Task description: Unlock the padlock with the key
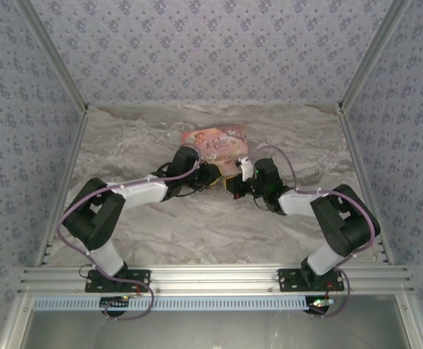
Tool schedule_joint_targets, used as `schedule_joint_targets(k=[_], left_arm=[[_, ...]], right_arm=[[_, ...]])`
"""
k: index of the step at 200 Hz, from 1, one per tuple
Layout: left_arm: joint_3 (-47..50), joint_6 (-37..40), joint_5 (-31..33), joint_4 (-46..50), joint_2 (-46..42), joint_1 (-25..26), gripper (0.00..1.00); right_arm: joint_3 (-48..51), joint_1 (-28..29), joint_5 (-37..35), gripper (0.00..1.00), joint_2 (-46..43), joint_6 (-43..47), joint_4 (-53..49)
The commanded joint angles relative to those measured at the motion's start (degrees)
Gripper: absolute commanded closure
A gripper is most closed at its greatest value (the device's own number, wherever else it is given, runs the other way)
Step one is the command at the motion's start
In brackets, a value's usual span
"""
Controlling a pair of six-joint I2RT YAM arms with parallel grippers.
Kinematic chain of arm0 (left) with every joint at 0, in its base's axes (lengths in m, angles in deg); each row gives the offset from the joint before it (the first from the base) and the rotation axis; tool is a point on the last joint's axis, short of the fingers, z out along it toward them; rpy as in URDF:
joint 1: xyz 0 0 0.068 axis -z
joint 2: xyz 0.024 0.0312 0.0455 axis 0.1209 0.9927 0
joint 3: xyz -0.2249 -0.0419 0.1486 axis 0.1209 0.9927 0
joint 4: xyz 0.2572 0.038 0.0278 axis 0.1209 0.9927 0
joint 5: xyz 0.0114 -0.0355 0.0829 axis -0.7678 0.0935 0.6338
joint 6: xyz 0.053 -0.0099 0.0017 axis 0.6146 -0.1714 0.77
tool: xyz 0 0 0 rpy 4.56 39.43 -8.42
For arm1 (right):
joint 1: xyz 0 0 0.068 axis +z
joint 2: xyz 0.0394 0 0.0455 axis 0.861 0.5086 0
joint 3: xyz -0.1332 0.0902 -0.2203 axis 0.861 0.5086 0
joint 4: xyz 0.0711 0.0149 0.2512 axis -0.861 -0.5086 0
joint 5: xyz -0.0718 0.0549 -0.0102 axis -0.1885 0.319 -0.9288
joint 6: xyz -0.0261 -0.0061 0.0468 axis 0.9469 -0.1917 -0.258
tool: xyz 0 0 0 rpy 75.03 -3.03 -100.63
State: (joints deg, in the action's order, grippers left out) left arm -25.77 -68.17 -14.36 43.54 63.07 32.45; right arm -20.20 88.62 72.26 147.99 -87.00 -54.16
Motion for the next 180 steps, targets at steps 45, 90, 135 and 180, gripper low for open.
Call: schedule_joint_targets(k=[45, 90, 135, 180], left_arm=[[-0.4, -1.9, -8.6, -2.6, 3.9, 3.4, 0.92], [0.2, -3.4, -8.3, -5.3, 7.0, 3.4, 0.88], [1.4, -3.7, -6.6, -5.9, 6.9, 3.4, 0.73], [2.1, -2.7, -4.8, -3.9, 3.6, 3.3, 0.52]], right_arm=[[-0.8, 1.4, -3.0, 1.0, 1.4, -3.1, 6.8], [3.0, 1.8, -5.0, 1.0, 3.0, -6.3, 8.7], [6.7, 2.0, -7.2, 1.0, 2.8, -8.9, 10.1], [8.2, 2.0, -6.8, 1.0, 3.0, -11.3, 11.6]])
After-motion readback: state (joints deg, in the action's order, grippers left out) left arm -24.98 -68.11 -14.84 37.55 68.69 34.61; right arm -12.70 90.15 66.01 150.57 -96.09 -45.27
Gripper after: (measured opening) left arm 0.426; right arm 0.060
